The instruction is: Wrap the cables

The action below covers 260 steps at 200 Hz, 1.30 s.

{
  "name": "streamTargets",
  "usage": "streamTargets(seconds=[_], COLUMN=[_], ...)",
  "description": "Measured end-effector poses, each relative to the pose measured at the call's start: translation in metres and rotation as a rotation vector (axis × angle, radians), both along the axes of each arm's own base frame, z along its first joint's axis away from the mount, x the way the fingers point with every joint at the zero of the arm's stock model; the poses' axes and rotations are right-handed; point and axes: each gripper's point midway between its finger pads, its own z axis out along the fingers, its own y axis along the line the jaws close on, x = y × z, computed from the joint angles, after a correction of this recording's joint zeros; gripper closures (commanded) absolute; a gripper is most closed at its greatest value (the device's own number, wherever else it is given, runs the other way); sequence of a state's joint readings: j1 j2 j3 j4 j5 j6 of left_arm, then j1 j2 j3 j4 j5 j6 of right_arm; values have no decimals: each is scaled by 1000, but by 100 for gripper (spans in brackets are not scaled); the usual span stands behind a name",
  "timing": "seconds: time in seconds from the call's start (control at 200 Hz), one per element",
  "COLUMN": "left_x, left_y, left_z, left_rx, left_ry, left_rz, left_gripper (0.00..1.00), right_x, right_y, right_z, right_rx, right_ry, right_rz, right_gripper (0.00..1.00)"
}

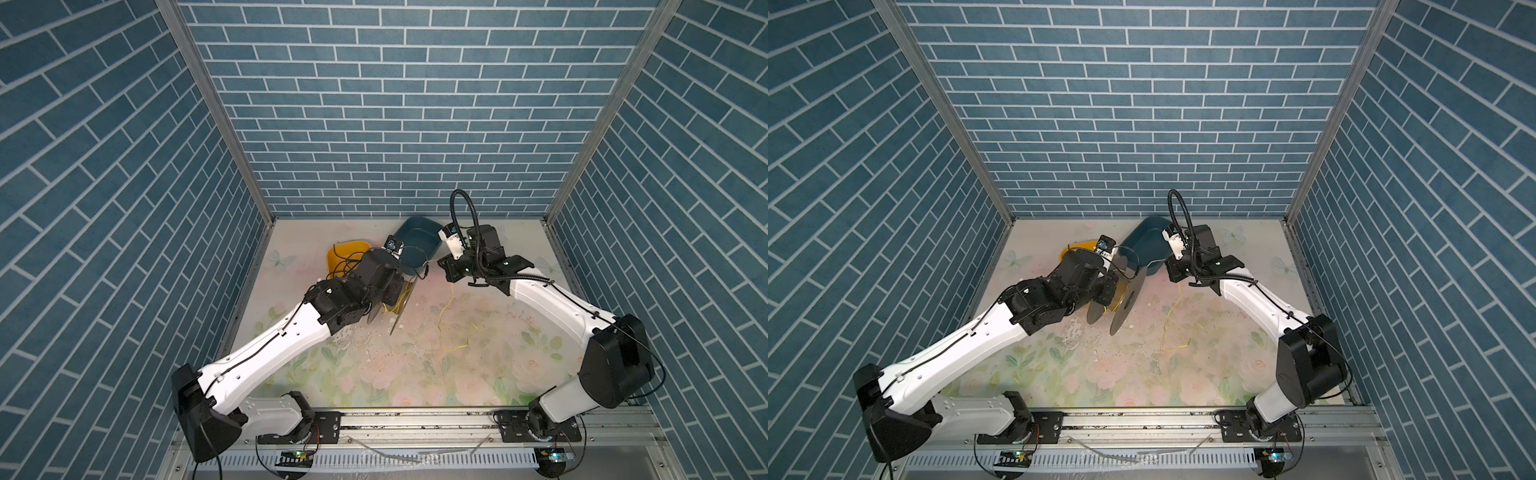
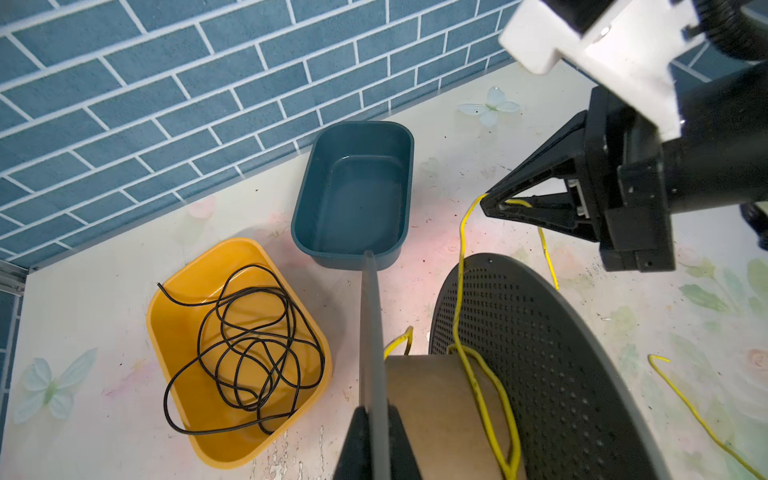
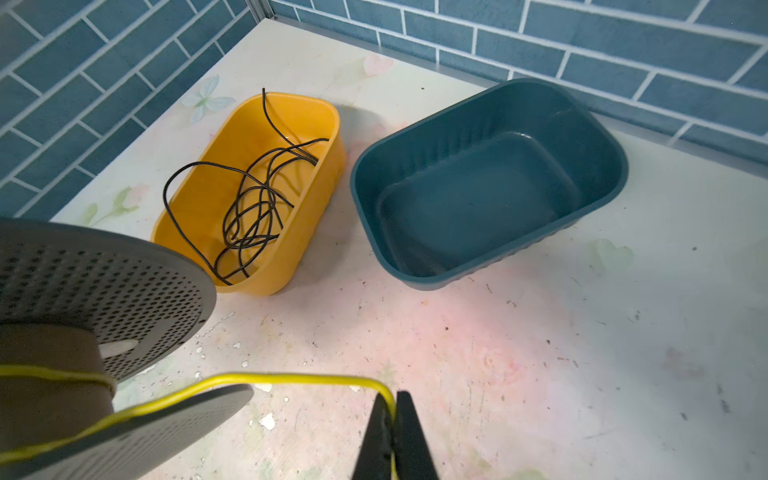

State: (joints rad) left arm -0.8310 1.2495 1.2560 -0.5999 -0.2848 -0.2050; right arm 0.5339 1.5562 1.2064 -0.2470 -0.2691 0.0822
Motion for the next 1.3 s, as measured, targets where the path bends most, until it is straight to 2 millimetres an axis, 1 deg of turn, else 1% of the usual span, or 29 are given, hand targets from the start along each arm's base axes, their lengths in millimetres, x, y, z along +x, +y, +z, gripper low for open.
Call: streamTargets(seconds=[0.2,0.285,0.51,0.685,0.83,0.885,0.955,1.035,1.08,1.16,1.3], left_x=[0,0,1,2,2,2,2,2,2,3,6], left_y=[7,8,10,12,12,13,13,13,14,15,19], left_z=[-6,-8,-5,-7,-7,-6,-5,-1,2,2,0], left_rx=[-31,-42,-100,-115,-125,-128,-133,-149,-160,-172,-176], left_ry=[39,54,65,74,78,78,76,65,56,51,53], left_rz=[8,12,27,42,48,48,48,47,49,56,73], left_gripper=[100,100,100,100,100,100,100,100,100,100,100], right_x=[-9,-12,-13,-15,-16,-16,-16,-17,-18,-21,-30], right_y=[11,13,21,27,27,26,23,18,14,9,0], right_z=[-24,-30,-38,-48,-48,-45,-36,-24,-17,-5,9], right_rx=[72,97,146,163,165,167,172,174,175,177,169], right_ry=[86,108,151,189,192,187,173,152,138,120,106], right_rz=[32,37,47,51,53,50,39,17,8,-4,-17], right_gripper=[100,100,100,100,100,93,85,77,70,61,51])
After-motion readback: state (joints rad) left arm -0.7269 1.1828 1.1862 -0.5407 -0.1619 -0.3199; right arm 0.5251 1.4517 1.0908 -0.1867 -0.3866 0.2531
